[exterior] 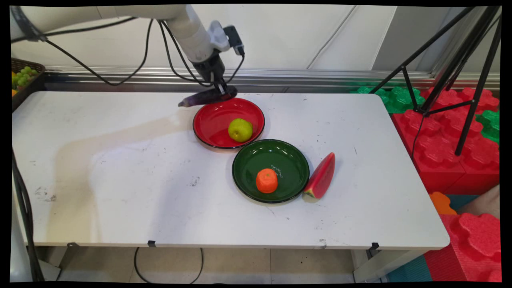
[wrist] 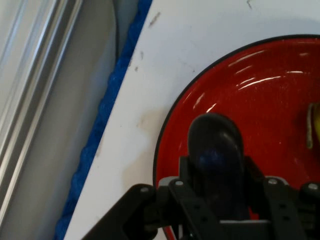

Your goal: Place the picked object on the red plate

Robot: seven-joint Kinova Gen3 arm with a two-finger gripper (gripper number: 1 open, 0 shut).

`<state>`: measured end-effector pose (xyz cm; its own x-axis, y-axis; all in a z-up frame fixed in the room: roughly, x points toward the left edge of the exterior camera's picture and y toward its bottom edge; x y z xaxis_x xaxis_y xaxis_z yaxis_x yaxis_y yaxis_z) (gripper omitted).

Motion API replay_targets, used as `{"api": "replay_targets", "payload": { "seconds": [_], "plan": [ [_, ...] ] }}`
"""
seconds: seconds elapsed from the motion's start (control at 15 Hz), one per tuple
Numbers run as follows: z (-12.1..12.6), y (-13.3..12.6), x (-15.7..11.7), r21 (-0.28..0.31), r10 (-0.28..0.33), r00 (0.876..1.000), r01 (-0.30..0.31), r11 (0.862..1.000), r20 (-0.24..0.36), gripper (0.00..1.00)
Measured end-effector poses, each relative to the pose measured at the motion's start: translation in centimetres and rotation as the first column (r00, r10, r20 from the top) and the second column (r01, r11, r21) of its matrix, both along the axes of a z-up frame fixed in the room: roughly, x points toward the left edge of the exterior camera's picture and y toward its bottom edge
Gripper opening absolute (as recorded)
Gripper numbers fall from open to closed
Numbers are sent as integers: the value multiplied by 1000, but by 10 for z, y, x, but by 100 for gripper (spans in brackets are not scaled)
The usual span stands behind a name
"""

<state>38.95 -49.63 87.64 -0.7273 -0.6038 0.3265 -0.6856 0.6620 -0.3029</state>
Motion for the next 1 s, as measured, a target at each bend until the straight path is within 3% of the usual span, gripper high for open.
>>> {"api": "replay_targets", "payload": {
  "seconds": [0.67, 0.73, 1.0],
  "plan": [
    [-44, -18, 8, 23, -64, 998, 65, 998, -14, 0],
    [-46, -19, 9, 23, -71, 997, 71, 997, -16, 100],
    [-49, -22, 9, 9, -96, 995, 96, 995, -22, 100]
  ]
}}
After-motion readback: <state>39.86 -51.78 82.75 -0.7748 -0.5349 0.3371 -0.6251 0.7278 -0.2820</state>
